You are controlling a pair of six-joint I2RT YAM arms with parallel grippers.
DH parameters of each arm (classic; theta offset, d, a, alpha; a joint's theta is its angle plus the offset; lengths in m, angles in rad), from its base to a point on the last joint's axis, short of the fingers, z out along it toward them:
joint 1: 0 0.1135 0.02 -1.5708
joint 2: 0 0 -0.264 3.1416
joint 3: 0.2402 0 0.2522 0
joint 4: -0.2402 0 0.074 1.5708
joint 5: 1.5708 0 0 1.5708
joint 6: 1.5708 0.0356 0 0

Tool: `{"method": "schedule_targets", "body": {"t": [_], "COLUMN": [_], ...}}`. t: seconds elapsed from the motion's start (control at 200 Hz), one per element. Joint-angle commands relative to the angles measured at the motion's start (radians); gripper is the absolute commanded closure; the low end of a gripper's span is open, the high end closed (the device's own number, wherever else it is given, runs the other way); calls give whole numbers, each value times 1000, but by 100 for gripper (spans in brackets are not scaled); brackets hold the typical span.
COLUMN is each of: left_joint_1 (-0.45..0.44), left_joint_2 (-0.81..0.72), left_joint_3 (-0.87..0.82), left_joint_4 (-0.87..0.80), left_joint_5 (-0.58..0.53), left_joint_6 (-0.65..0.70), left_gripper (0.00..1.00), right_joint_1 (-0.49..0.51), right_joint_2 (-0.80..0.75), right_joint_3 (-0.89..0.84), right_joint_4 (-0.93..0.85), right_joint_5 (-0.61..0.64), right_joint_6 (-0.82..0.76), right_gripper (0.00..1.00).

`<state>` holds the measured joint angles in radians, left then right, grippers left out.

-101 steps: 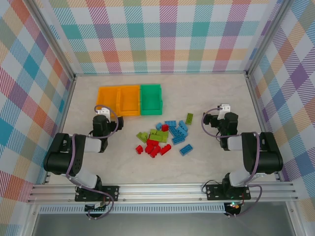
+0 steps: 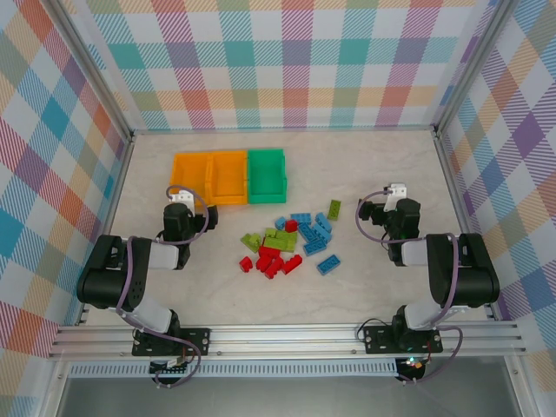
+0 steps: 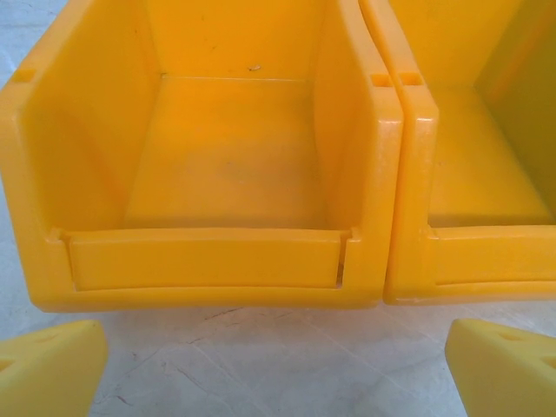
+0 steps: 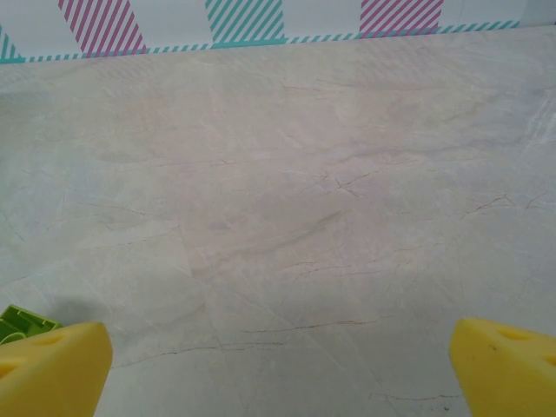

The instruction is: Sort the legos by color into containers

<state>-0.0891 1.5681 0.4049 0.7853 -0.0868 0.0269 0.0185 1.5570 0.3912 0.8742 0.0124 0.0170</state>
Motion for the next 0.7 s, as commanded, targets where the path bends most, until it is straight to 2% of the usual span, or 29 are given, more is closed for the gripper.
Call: {"method": "schedule_targets", "body": {"t": [0.0, 0.14, 0.25, 0.33, 0.39, 0.465, 0.61, 0.695], "left_joint_1": [18, 18, 19, 16, 12, -11, -58, -79], "left_joint_2": [-3, -3, -3, -6, -18, -75, -325, -475], "left_joint_3": [23, 23, 22, 15, 17, 9, 36, 84], "left_joint_4": [6, 7, 10, 20, 7, -21, -277, -421], "left_joint_5": [15, 15, 14, 11, 10, -29, -115, -56], "left_joint_6": [12, 13, 13, 14, 23, 35, -12, -145], "left_gripper": [0, 0, 0, 0, 0, 0, 0, 0], "right_joint_1": [-8, -9, 7, 10, 12, 18, 74, 170], "right_joint_2": [-2, -29, -222, -461, -608, -732, -840, -824], "right_joint_3": [0, -19, -94, -80, -37, 9, 106, 155], "right_joint_4": [28, 52, 22, -276, -525, -745, -1070, -1178], "right_joint_5": [-28, -38, 76, 151, 81, -30, -215, -250], "right_joint_6": [-8, -13, 6, 155, 248, 334, 432, 465], "right_gripper": [0, 0, 0, 0, 0, 0, 0, 0]}}
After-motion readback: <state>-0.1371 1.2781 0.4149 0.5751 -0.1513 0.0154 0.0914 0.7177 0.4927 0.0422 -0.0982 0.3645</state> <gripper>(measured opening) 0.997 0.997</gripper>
